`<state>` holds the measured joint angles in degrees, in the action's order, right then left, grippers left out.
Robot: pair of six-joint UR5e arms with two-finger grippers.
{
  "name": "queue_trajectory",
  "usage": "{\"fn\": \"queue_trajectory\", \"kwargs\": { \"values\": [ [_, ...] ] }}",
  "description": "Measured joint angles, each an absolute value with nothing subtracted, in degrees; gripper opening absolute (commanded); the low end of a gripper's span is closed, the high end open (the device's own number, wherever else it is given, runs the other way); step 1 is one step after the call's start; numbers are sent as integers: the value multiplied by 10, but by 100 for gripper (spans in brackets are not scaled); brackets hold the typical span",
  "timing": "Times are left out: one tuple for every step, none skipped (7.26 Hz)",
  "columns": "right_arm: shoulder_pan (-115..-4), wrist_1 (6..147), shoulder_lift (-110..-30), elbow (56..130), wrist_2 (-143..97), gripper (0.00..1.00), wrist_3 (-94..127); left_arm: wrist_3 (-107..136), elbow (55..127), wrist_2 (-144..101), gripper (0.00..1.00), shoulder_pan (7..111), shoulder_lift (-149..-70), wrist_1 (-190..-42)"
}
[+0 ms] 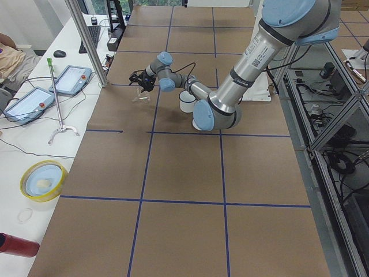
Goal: Place funnel on cup
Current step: 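Move the left gripper to the clear glass cup and grasp it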
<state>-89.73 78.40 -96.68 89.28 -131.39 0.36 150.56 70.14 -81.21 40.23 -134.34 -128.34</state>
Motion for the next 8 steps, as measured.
{"fn": "queue_trajectory", "kwargs": {
  "values": [
    [-897, 784, -967, 893, -1314, 100, 4, 1506, 695, -812, 52, 402, -1343, -1290],
    [-897, 784, -967, 892, -1314, 100, 4, 1505, 691, -812, 35, 400, -1343, -1296],
    [-897, 784, -967, 893, -1314, 100, 4, 1505, 689, -812, 5, 396, -1343, -1298],
    [-897, 784, -967, 893, -1314, 100, 4, 1504, 689, -812, 0, 394, -1343, -1299],
    [-897, 784, -967, 893, -1314, 100, 4, 1502, 690, -813, 0, 393, -1343, -1300],
    [-897, 784, -967, 893, -1314, 100, 4, 1495, 693, -814, 0, 393, -1343, -1300],
    [-897, 784, -967, 893, -1314, 100, 3, 1481, 707, -816, 0, 395, -1343, -1296],
    [-897, 784, -967, 893, -1314, 100, 4, 1465, 737, -825, 0, 401, -1343, -1275]
  ]
}}
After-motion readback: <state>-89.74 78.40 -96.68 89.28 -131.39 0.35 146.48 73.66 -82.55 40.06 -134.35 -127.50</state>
